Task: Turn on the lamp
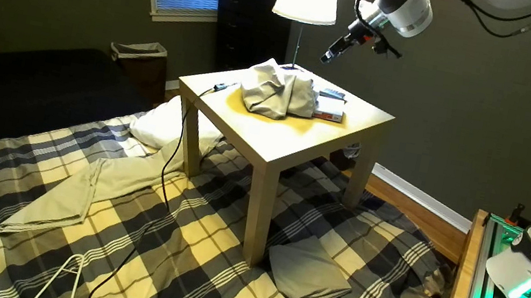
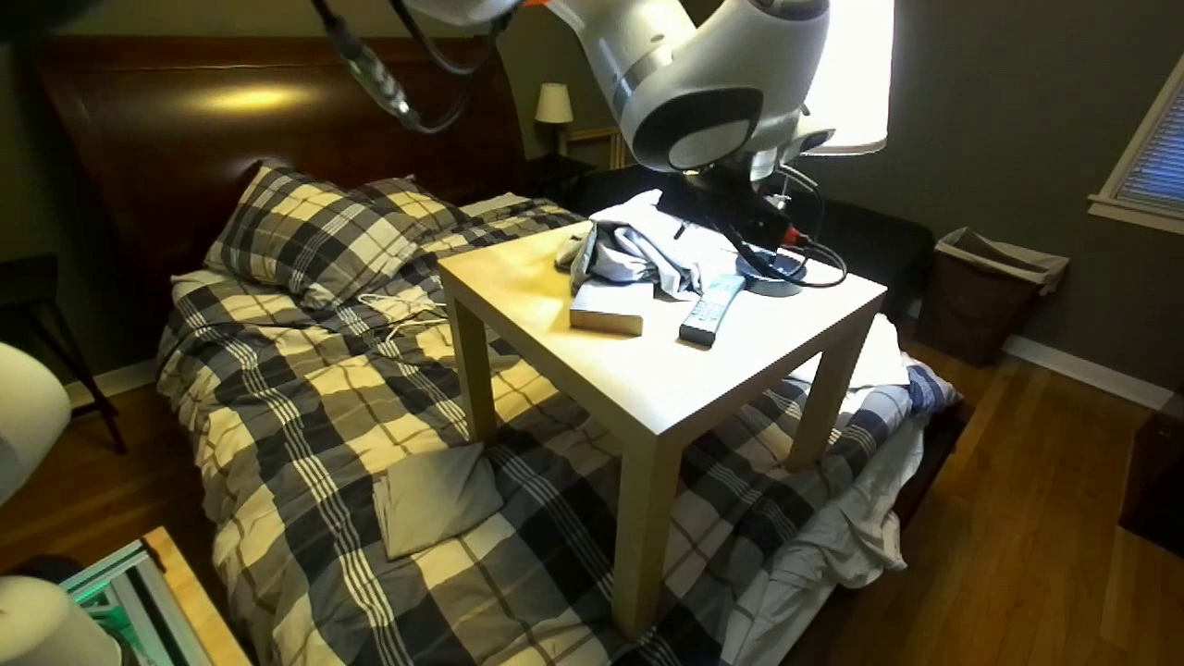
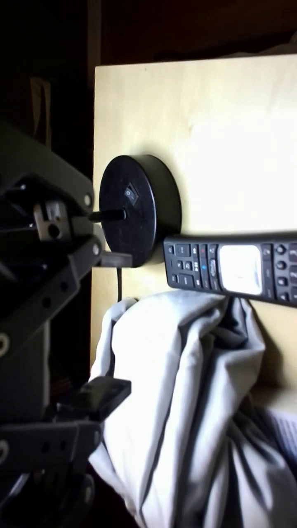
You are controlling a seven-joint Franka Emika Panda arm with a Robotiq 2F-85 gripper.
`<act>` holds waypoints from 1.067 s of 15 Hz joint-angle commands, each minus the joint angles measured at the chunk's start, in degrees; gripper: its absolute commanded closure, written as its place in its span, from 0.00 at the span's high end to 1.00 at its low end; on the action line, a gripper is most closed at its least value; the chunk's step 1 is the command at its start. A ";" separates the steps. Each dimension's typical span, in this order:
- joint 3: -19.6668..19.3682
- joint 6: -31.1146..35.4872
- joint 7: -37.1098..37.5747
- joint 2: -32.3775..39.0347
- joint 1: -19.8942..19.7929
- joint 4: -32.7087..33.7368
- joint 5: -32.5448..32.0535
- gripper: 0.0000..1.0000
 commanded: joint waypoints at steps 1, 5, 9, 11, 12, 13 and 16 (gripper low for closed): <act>-9.28 -5.95 -0.14 -12.46 6.49 -6.75 7.32 0.99; -22.72 -14.49 9.75 -20.33 18.67 -7.97 6.92 1.00; -31.36 -17.20 22.46 -25.35 28.90 -8.72 1.48 1.00; -33.00 -15.54 26.65 -27.67 32.42 -9.65 -0.92 1.00; -33.47 -15.42 27.61 -28.80 34.05 -9.91 -1.43 1.00; -35.46 -16.56 24.63 -25.62 34.75 -6.99 -0.34 1.00; -35.69 -16.51 27.14 -27.70 36.76 -7.75 -1.50 1.00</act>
